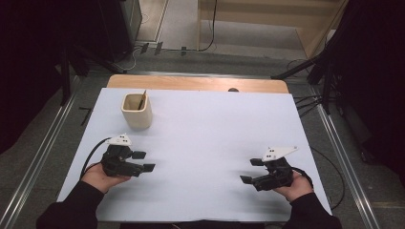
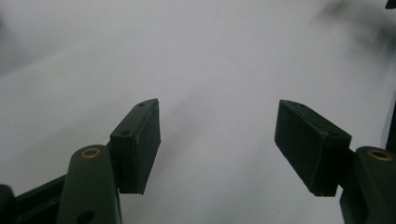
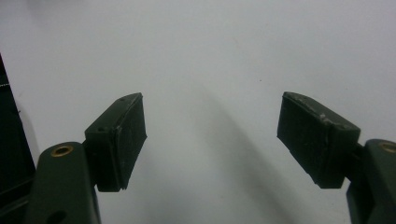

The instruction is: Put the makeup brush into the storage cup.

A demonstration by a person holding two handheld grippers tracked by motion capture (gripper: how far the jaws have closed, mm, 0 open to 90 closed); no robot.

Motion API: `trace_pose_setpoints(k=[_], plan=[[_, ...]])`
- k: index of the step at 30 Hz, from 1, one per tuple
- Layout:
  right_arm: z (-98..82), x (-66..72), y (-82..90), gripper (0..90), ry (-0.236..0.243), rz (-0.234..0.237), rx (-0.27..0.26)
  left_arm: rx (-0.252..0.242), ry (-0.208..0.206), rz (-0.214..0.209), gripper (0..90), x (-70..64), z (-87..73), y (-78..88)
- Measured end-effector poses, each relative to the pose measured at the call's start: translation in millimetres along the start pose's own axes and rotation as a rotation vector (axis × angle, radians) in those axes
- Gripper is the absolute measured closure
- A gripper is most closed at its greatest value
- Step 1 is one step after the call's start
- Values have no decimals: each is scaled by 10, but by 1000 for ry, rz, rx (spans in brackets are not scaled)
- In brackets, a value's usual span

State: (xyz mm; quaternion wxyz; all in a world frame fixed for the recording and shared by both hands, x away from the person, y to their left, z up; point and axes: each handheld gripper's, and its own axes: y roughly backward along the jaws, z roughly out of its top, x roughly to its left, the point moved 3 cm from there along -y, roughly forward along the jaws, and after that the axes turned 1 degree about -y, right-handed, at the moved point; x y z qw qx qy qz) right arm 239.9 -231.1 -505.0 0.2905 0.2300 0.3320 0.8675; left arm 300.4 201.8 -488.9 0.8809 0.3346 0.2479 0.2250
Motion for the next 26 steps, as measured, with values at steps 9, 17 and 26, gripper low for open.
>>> trace_pose_setpoints(k=[9,17,26], plan=[[2,1,-1,247,0,-2,2,5,2,-2,323,13,-8,-5],[1,-1,-2,247,1,-3,4,6,1,-2,323,13,-12,-6],[1,0,-8,247,2,-1,9,10,0,0,322,18,-18,-2]])
